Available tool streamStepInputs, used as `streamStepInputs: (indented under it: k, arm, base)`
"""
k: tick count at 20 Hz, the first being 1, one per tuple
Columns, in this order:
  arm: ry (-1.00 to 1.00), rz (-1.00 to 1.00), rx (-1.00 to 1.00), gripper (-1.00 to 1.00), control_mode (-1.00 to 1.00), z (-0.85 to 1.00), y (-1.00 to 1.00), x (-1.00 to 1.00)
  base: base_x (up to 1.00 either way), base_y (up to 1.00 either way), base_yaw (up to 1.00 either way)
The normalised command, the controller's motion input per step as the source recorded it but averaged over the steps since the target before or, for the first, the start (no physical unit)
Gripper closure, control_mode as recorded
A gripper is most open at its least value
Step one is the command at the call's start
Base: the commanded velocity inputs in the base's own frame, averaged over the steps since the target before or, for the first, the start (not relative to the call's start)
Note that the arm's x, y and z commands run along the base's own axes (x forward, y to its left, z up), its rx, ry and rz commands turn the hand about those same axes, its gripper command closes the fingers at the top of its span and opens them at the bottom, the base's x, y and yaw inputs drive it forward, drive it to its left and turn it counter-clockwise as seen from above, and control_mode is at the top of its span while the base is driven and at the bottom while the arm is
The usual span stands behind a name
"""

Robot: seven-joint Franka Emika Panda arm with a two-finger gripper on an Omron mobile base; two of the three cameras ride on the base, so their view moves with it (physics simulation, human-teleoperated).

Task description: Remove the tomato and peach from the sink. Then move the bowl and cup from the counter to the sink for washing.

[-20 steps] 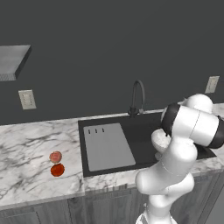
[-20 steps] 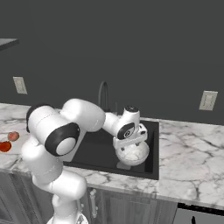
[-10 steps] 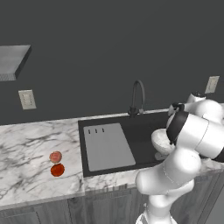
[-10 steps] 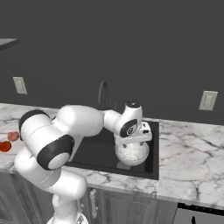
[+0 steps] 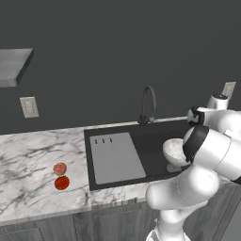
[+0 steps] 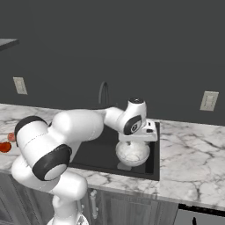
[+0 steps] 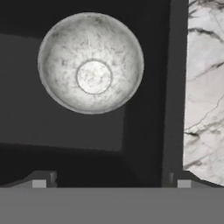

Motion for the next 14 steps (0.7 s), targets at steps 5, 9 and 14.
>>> streamStepInputs:
  k: [5, 9, 14]
  arm:
    - [0.00, -0.21, -0.01, -1.00, -1.00, 0.22, -0.23, -0.06]
    - [0.00, -0.22, -0.04, -1.00, -1.00, 0.13, -0.20, -0.02]
    - [0.00, -0.19, -0.06, -1.00, -1.00, 0.09, -0.19, 0.00]
  base:
    - [0.00, 0.00, 0.00]
    - [0.00, 0.00, 0.00]
    - [0.00, 0.00, 0.00]
